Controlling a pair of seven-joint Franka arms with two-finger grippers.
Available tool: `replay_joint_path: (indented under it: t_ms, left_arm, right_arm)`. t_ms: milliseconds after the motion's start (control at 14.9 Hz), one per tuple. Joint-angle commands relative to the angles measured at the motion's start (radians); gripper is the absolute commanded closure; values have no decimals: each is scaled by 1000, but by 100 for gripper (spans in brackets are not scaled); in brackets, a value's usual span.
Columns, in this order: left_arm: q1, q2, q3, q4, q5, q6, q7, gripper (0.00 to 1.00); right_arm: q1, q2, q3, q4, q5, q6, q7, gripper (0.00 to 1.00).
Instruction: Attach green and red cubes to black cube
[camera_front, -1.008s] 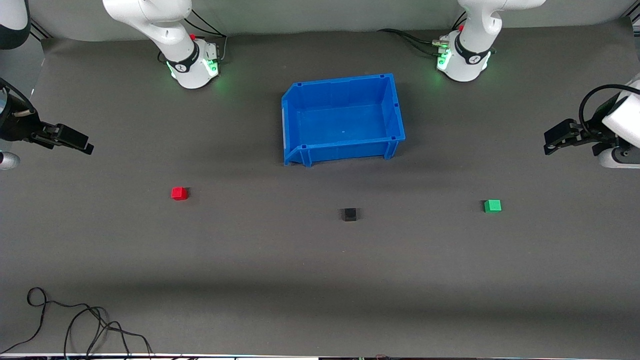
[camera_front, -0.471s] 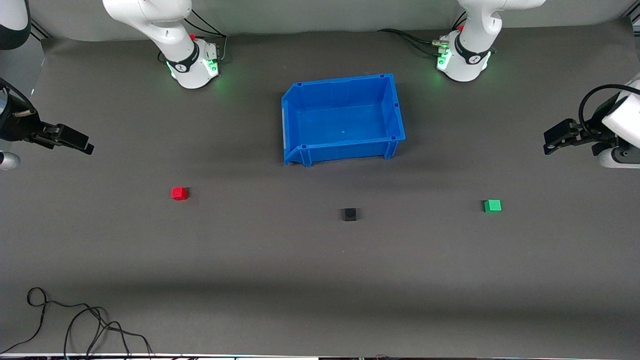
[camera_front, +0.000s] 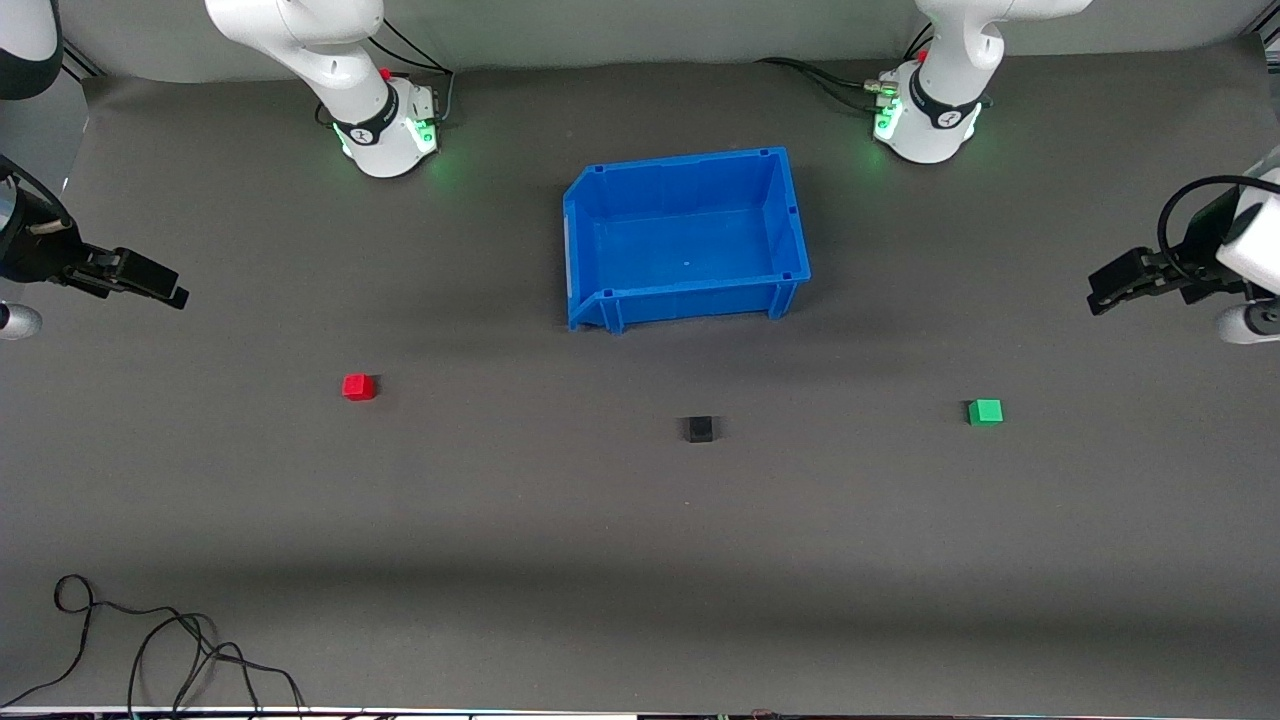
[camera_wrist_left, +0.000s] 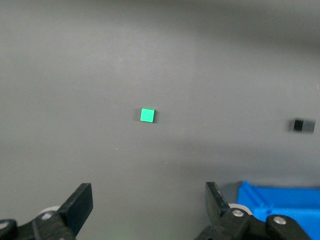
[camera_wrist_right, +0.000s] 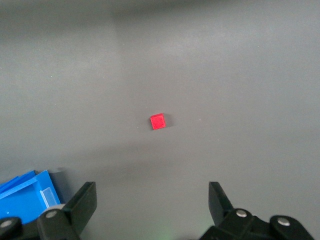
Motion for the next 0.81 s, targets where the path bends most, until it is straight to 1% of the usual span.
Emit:
replay_joint_path:
  t_ms: [0,269,403,538,672,739]
  left_arm:
    - [0,1,5,7,-29,-28,-214,0]
    - [66,21,14,2,-142,-34,-522,0]
    - [89,41,14,2,-168,-22,-677,0]
    - [129,68,14,2,-234,-15,-823,0]
    - [144,85,14,-7,-241,-1,-884,0]
    - [147,95,14,-19,-242,8,-909,0]
  right_arm:
    - [1,-14,3,-16,-16,7,-16,1]
    - [1,-23,3,-23,-15,4,-17,1]
    - [1,-26,-1,-63,-9,26,-19,1]
    - [1,-25,-1,-86,-7,57,-19,1]
    - [4,-22,0,-118,-7,69,-19,1]
    - [7,-22,0,-153,-7,92,-19,1]
